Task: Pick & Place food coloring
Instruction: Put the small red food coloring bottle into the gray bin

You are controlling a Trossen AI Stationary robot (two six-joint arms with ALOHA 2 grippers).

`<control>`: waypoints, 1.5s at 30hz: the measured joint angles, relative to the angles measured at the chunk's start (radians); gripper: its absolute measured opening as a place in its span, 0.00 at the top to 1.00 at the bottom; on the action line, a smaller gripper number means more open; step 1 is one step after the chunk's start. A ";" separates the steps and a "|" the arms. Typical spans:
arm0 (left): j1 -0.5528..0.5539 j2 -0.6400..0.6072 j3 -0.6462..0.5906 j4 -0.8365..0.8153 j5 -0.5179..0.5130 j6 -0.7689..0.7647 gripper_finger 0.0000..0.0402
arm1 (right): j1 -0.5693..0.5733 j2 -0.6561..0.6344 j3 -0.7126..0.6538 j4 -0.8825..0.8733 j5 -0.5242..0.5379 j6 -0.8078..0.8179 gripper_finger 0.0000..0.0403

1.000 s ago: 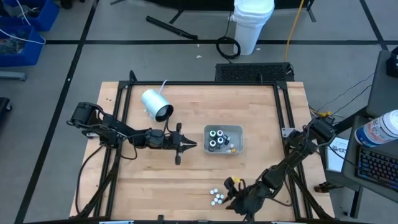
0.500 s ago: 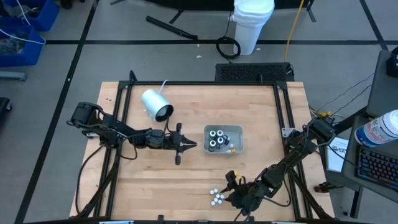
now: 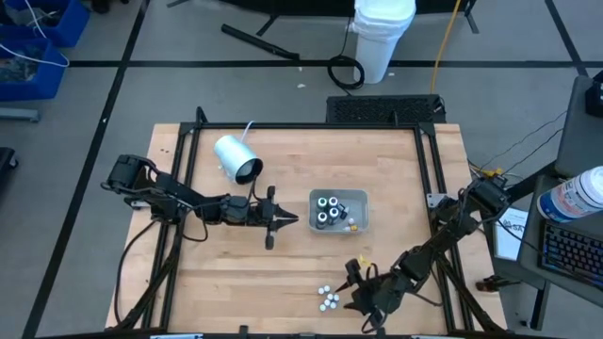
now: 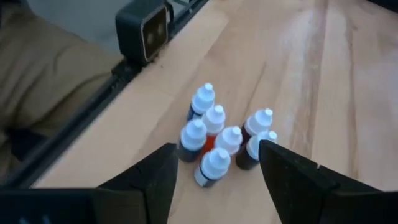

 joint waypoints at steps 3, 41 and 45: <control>0.000 0.000 0.000 0.000 -0.002 0.002 0.91 | 0.000 0.000 0.000 0.015 0.004 0.032 0.46; 0.000 0.000 0.000 0.000 -0.002 0.009 0.91 | -0.021 0.080 0.002 0.067 0.050 0.142 0.47; 0.000 0.000 0.000 0.000 -0.002 0.009 0.91 | -0.022 0.080 0.002 0.067 0.014 0.148 0.47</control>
